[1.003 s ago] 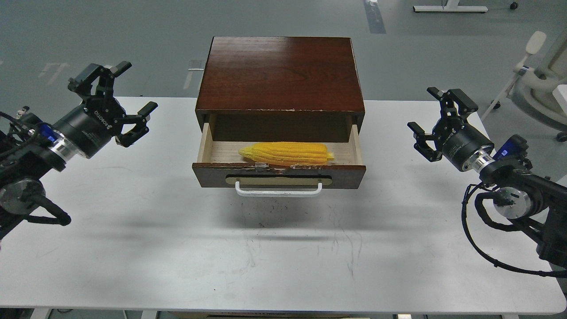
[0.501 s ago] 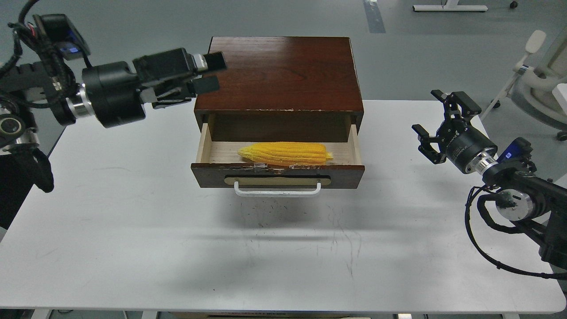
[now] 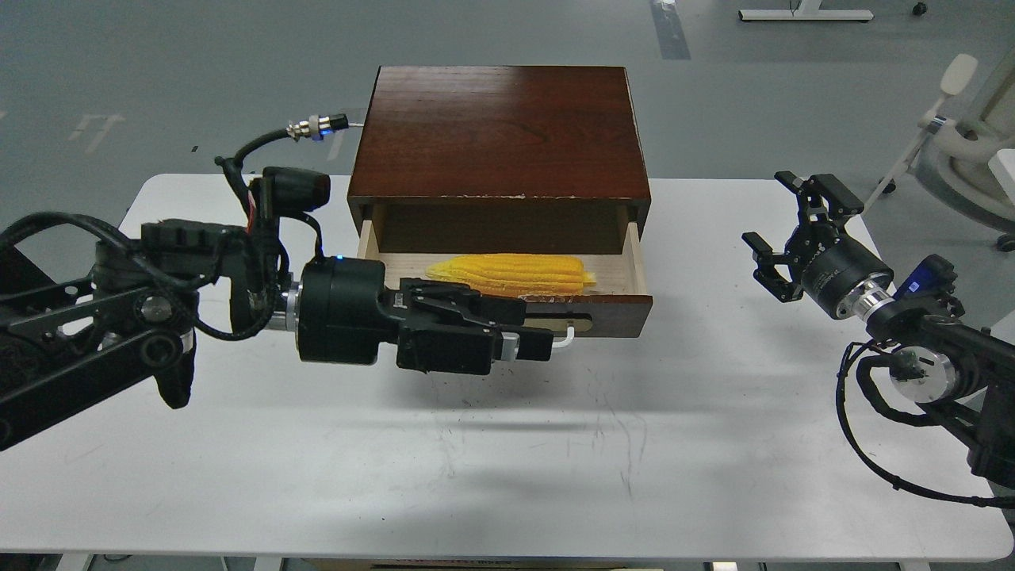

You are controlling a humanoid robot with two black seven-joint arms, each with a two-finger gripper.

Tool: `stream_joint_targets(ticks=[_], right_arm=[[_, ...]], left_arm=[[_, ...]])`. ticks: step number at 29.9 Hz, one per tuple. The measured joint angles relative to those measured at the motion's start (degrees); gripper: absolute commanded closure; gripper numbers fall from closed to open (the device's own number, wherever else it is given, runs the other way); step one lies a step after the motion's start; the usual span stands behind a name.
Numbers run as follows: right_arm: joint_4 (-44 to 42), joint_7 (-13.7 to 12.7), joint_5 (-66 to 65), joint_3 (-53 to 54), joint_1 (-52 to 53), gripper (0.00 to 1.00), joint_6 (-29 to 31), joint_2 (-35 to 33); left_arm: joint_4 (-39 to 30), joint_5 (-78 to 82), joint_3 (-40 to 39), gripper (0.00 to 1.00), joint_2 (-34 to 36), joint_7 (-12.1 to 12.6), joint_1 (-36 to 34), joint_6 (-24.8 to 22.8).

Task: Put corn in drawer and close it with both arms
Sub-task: 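Swing the left gripper down in front of the drawer front, then bring the left gripper up against the drawer front below the handle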

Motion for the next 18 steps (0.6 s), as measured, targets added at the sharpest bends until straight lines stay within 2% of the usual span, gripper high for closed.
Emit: stream_joint_targets(ticks=[1,9,13,18], right_arm=[[-0.01,0.0,-0.03,-0.1,-0.02,0.04,-0.06,-0.09],[0.03,0.0,-0.17,-0.33,-0.71,0.04,-1.11,-0.09],[0.02,0.0,-0.23,-0.33,-0.8,0.04,-1.23,0.04],[0.07,0.0,-0.26,-0.33,-0.8,0.04,-1.48,0.18]], left_arm=[[0.12,0.75,0.05,1.0,-0.49,0.0,1.53,0.0],[2.06,1.12,-0.67,1.0,-2.17,0.0,15.13,0.0],[3.99,-1.0,-1.02,1.0,-2.19,0.0,18.81,1.01],[6.81,-5.7,-1.34,1.0,-2.49,0.0,19.69,3.31]])
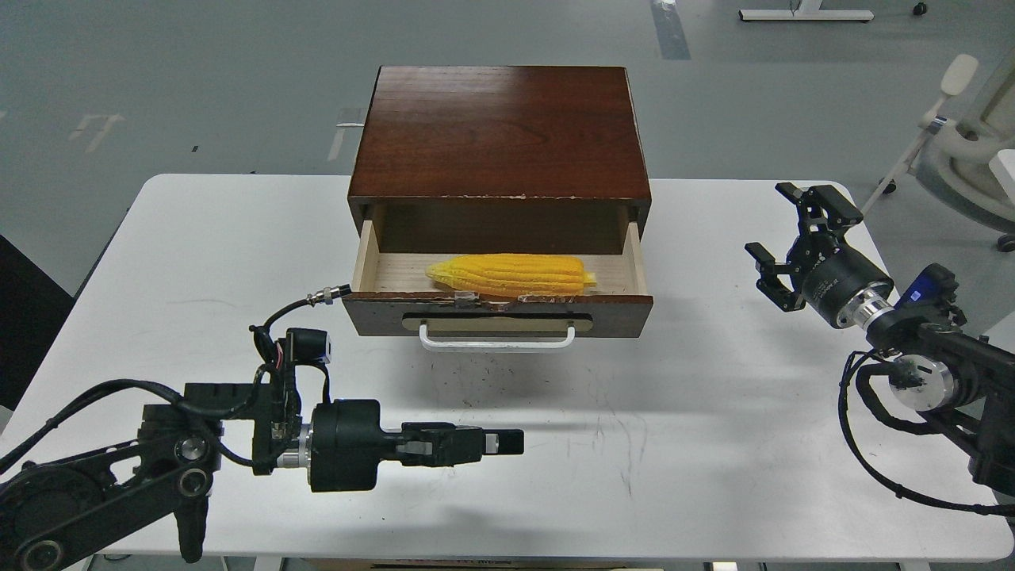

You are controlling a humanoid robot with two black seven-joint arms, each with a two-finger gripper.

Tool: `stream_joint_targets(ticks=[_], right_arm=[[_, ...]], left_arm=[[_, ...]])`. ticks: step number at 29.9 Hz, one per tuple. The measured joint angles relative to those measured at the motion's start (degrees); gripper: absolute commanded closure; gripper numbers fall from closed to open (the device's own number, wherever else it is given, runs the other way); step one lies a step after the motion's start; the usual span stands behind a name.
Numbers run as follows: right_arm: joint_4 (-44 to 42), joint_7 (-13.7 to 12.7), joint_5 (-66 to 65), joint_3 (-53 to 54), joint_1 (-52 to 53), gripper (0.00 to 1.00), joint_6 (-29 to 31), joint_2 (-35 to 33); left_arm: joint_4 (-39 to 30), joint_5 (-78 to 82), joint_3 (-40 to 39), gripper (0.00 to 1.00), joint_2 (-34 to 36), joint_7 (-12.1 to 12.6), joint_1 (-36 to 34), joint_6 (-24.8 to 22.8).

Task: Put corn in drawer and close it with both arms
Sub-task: 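Bring the left gripper up against the drawer front below the handle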

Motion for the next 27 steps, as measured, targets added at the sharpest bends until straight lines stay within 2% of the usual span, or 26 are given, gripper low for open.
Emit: stream_joint_targets(ticks=[9,27], right_arm=[[0.01,0.0,-0.01,0.0,-0.51,0.04,-0.27,0.01],[0.09,0.0,-0.01,0.0,-0.77,0.04,-0.21,-0.19]], left_arm=[[6.28,-2.96,-0.93,1.0,-2.11,0.0,0.04,3.2],[12.82,-3.85,-2.62,1.0,-5.69,0.0,0.04,3.47]])
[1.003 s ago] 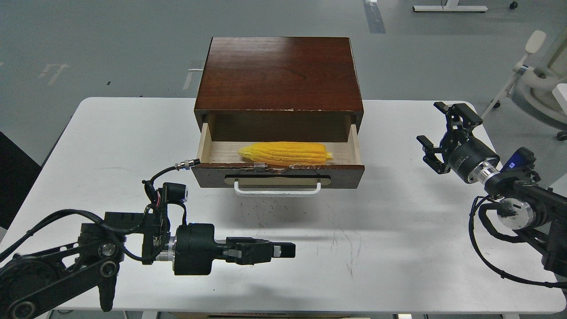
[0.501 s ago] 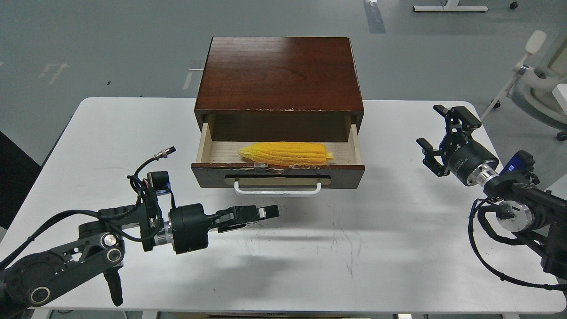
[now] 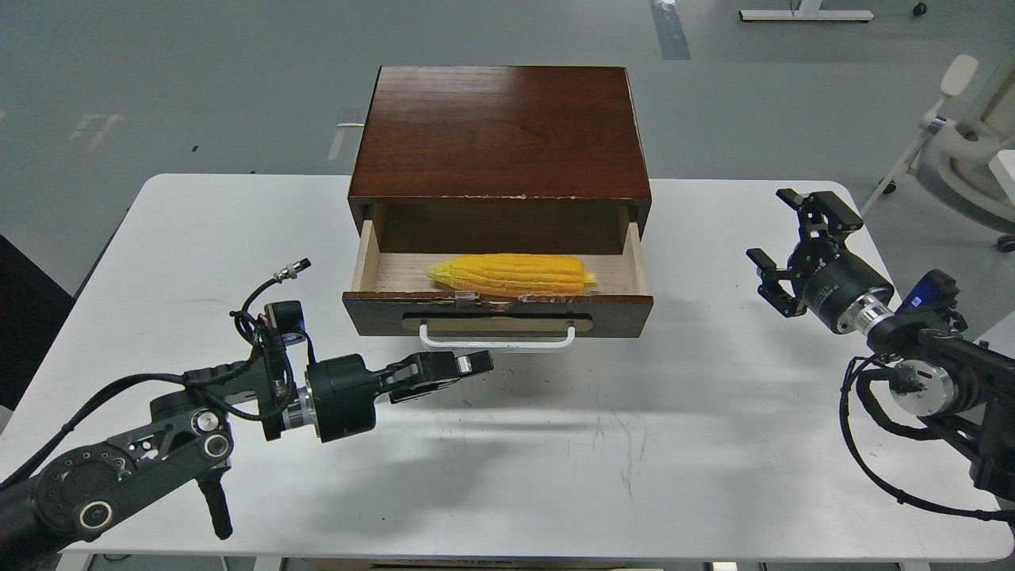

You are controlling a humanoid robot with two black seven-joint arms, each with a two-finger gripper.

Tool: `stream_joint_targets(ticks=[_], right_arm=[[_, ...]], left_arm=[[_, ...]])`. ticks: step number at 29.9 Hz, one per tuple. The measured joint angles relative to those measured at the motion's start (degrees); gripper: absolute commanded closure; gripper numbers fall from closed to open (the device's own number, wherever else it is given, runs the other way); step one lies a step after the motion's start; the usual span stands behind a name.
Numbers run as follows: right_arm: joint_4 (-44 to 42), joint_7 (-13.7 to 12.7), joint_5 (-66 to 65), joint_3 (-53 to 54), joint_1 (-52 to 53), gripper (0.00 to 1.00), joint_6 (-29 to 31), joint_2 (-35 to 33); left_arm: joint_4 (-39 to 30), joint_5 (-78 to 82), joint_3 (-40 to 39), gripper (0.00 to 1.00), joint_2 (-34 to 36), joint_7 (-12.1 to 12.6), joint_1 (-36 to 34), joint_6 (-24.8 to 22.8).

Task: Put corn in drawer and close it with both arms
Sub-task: 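Bring the left gripper up against the drawer front below the handle, then push the drawer shut with the left gripper, away from the robot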

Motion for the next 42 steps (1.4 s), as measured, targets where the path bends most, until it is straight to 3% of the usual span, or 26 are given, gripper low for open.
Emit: stream_joint_targets(ticks=[42], right_arm=[[0.58,0.0,0.0,0.55,-2.18,0.04,-0.08,-0.86]], left_arm=[[15.75,-3.34,-3.34,1.0,-6.8,0.09,-7.22,-0.68]])
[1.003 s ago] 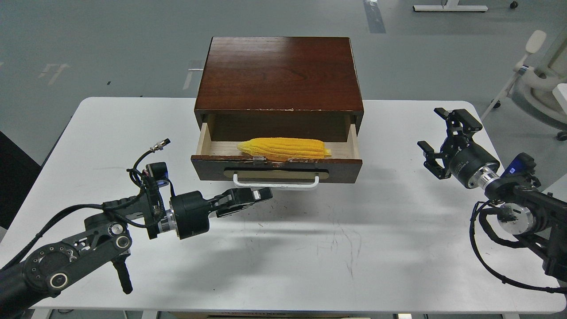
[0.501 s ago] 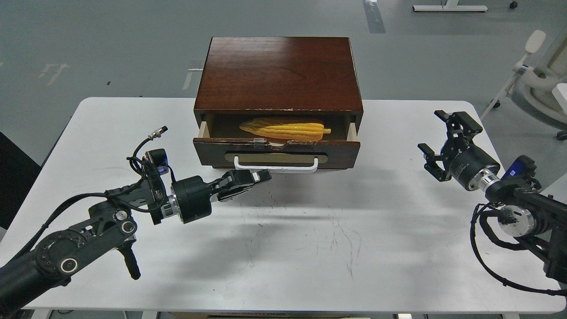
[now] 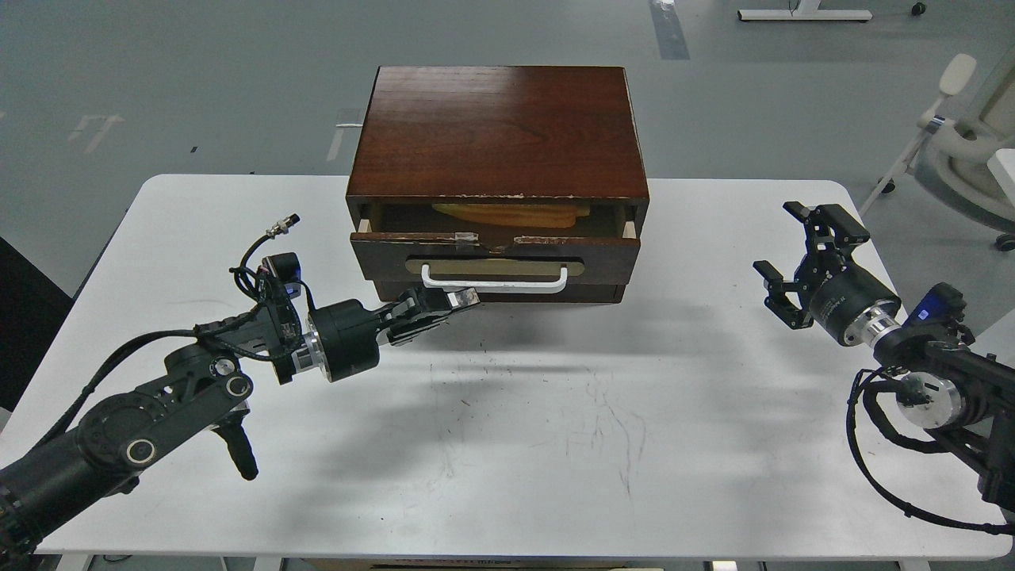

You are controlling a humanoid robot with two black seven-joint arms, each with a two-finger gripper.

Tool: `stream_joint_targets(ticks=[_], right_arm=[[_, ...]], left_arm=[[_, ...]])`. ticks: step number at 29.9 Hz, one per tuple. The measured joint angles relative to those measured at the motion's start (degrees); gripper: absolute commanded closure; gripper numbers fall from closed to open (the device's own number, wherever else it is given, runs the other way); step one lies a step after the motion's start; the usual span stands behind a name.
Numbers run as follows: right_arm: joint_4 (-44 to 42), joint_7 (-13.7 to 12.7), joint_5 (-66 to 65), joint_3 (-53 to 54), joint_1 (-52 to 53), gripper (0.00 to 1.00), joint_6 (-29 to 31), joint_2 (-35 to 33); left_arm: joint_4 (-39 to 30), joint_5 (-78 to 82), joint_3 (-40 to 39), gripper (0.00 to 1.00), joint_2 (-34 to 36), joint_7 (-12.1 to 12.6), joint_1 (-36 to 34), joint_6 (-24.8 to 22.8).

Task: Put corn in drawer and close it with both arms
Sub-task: 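Push the drawer shut with the left gripper, away from the robot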

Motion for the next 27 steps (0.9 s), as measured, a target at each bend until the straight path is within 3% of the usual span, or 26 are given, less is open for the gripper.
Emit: stream_joint_targets(ticks=[27], right_arm=[[0.06,0.0,0.02,0.52,-1.7,0.04,-0.61,0.0]], left_arm=[[7.69,-2.72,-0.06,1.0,-4.02,-0.06,-3.06,0.62]])
